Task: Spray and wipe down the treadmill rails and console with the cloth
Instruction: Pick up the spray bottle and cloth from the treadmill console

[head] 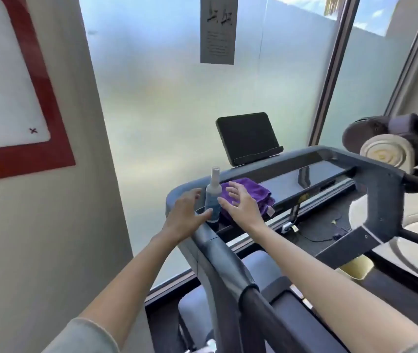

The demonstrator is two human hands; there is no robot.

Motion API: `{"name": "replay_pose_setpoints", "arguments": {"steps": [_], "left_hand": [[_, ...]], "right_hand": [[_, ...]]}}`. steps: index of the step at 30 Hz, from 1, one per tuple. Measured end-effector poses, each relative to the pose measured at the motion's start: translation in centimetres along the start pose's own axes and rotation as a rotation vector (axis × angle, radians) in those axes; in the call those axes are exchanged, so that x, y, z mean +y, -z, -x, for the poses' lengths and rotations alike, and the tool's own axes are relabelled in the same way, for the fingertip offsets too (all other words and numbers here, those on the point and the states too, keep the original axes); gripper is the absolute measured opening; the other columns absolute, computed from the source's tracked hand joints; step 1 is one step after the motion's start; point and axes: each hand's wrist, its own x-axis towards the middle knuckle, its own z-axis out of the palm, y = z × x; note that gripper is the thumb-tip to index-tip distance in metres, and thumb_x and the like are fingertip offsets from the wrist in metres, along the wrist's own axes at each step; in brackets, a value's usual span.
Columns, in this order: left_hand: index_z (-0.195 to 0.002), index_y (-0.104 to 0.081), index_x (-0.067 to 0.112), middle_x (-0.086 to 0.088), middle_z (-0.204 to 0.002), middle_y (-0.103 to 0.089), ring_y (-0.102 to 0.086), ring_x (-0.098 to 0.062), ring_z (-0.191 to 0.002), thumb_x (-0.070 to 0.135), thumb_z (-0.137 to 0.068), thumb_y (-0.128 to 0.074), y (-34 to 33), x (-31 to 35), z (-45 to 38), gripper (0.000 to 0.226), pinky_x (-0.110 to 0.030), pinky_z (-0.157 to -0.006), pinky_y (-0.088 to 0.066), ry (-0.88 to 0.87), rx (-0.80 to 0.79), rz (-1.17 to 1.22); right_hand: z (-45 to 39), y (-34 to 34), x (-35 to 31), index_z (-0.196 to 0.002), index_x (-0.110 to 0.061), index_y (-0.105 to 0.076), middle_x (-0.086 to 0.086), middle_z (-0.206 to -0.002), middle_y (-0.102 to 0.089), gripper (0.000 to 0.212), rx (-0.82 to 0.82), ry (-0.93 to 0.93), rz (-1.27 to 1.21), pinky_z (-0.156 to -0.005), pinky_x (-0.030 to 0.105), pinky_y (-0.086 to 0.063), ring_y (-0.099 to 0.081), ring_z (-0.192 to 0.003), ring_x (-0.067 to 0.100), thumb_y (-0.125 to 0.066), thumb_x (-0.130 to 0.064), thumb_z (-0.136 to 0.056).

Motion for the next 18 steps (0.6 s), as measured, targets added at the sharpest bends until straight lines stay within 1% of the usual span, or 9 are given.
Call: {"name": "replay_pose_setpoints", "arguments": {"steps": [2,4,6,8,9,12,14,16,18], "left_hand": [[-0.129,-0.055,0.007,-0.005,-0.117,-0.061,-0.056,-0.020,-0.112,0.023,-0.082,-0.076,-0.5,-0.5,-1.3,0.054,-0.030,-0.097,-0.043,-0.031,0.030,0.068],[-0.122,-0.057,0.011,0.002,-0.109,-0.062,-0.058,-0.014,-0.102,0.023,-0.079,-0.079,-0.7,-0.6,-2.4,0.049,-0.030,-0.093,-0.048,-0.031,0.022,0.134],[-0.112,-0.059,0.023,0.010,-0.103,-0.064,-0.060,-0.007,-0.094,0.021,-0.079,-0.079,-1.1,-0.9,-3.4,0.039,-0.025,-0.088,-0.051,-0.033,-0.017,0.226],[-0.104,-0.058,0.032,0.015,-0.097,-0.065,-0.062,-0.005,-0.091,0.018,-0.079,-0.078,-1.0,-1.0,-4.2,0.034,-0.019,-0.084,-0.052,-0.040,-0.051,0.277],[-0.105,-0.061,0.029,0.011,-0.096,-0.067,-0.064,-0.009,-0.092,0.017,-0.079,-0.078,-1.1,-1.3,-4.5,0.033,-0.020,-0.083,-0.053,-0.032,-0.063,0.298],[-0.107,-0.064,0.007,-0.003,-0.098,-0.071,-0.068,-0.019,-0.093,0.016,-0.078,-0.080,-1.3,-1.4,-5.1,0.034,-0.026,-0.082,-0.056,-0.005,-0.067,0.313],[-0.101,-0.064,0.008,-0.001,-0.093,-0.071,-0.068,-0.018,-0.090,0.015,-0.076,-0.081,-1.5,-1.9,-5.3,0.032,-0.022,-0.077,-0.056,0.031,-0.070,0.357],[-0.096,-0.062,0.014,0.004,-0.089,-0.070,-0.069,-0.016,-0.087,0.013,-0.073,-0.083,-1.7,-2.1,-5.4,0.031,-0.017,-0.070,-0.055,0.051,-0.069,0.389],[-0.096,-0.062,0.012,0.005,-0.088,-0.070,-0.069,-0.015,-0.085,0.013,-0.071,-0.084,-1.9,-2.5,-5.5,0.033,-0.018,-0.069,-0.055,0.047,-0.055,0.389]], "right_hand": [[-1.3,-0.2,0.5,-0.142,-0.006,-0.046,0.009,-0.137,-0.059,0.057,0.005,0.042,-0.069,-0.105,0.023,-0.044,-0.055,-0.127,0.017,-0.072,-0.019,-0.092],[-2.0,-0.2,0.7,-0.137,-0.009,-0.051,0.004,-0.128,-0.064,0.054,0.001,0.071,-0.113,-0.096,0.015,-0.048,-0.060,-0.117,0.008,-0.074,-0.022,-0.090],[-2.7,-0.5,0.8,-0.126,-0.017,-0.057,-0.006,-0.117,-0.067,0.043,-0.007,0.103,-0.158,-0.088,0.014,-0.051,-0.063,-0.108,-0.002,-0.075,-0.026,-0.088],[-3.1,-0.6,0.8,-0.117,-0.025,-0.060,-0.013,-0.111,-0.068,0.032,-0.018,0.124,-0.206,-0.085,0.016,-0.053,-0.065,-0.104,-0.005,-0.074,-0.026,-0.088],[-3.2,-0.7,0.9,-0.113,-0.028,-0.062,-0.012,-0.110,-0.069,0.026,-0.022,0.123,-0.239,-0.086,0.019,-0.054,-0.066,-0.103,-0.004,-0.073,-0.025,-0.089],[-3.2,-0.9,0.6,-0.105,-0.034,-0.065,-0.009,-0.107,-0.073,0.018,-0.014,0.126,-0.309,-0.089,0.029,-0.057,-0.069,-0.105,0.007,-0.073,-0.025,-0.090],[-3.4,-1.1,0.3,-0.100,-0.034,-0.067,-0.010,-0.101,-0.075,0.013,0.000,0.106,-0.366,-0.087,0.030,-0.057,-0.071,-0.101,0.010,-0.073,-0.027,-0.091],[-3.8,-1.2,0.0,-0.097,-0.032,-0.070,-0.014,-0.097,-0.076,0.007,0.008,0.089,-0.426,-0.082,0.025,-0.056,-0.072,-0.095,0.008,-0.071,-0.028,-0.092],[-4.2,-1.4,-0.3,-0.098,-0.026,-0.071,-0.011,-0.093,-0.076,0.006,0.004,0.072,-0.489,-0.078,0.020,-0.055,-0.072,-0.091,0.005,-0.069,-0.023,-0.093]]}}
